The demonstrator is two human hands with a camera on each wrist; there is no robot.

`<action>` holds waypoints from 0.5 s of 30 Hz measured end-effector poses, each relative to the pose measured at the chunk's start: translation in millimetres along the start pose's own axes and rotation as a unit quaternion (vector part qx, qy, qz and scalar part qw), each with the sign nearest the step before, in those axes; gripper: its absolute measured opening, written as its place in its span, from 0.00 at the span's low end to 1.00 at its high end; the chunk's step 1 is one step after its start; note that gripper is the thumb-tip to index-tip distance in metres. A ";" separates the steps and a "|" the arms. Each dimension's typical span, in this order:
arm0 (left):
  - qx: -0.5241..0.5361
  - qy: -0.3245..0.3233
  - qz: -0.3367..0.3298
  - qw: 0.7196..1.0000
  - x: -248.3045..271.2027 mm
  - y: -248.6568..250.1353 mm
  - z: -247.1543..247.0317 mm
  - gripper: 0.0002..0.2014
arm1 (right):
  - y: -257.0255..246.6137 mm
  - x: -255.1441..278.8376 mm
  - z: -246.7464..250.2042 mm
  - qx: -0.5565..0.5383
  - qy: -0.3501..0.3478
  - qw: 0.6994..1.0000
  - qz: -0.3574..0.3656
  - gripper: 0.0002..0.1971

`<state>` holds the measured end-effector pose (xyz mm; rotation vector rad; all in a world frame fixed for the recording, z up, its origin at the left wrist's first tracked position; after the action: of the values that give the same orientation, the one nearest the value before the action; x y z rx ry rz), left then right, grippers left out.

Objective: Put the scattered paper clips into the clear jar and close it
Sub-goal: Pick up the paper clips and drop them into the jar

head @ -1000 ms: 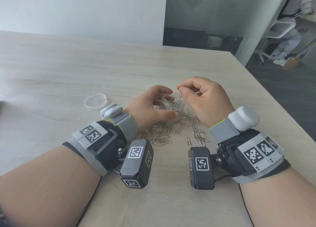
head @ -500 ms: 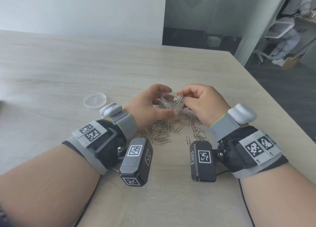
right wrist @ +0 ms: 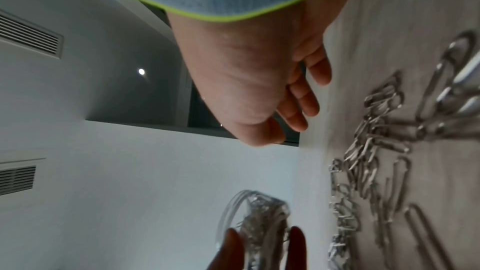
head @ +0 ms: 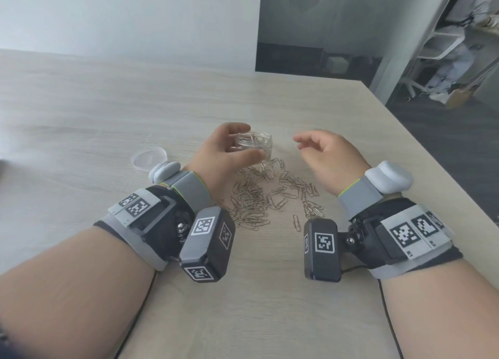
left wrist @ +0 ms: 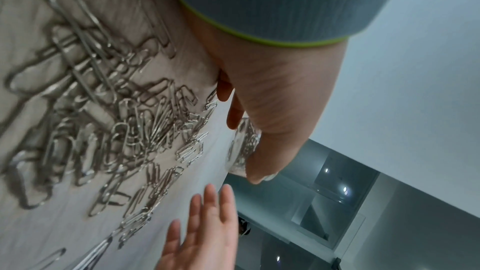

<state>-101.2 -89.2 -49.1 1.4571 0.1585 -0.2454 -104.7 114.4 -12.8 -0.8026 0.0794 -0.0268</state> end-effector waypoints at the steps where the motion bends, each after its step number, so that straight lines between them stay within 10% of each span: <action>1: 0.001 0.015 0.003 1.000 -0.8 1.2 4.4 0.37 | 5.9 -0.8 -10.1 0.045 -0.037 0.998 -0.018 0.20; 7: -0.002 0.063 0.015 0.998 -4.0 -0.4 19.5 0.35 | 7.0 11.3 -59.5 0.215 -0.204 0.955 0.013 0.30; 15: -0.032 0.065 0.006 0.997 -6.1 -2.2 16.5 0.40 | -4.8 12.1 -59.6 0.071 -0.206 0.975 0.034 0.32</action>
<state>-108.4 -105.3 -47.8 1.4097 0.2613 -0.1354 -97.4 67.6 -51.2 -0.6488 -0.2854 0.1969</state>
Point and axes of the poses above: each hand's wrist, its own x-axis away from the middle knuckle, its own z-axis out of the back of the hand, y = z × x, the point moved 10 cm from there along -x, towards the middle knuckle, and after that the axes turned 9 degrees about -z, right-handed, at the moved point
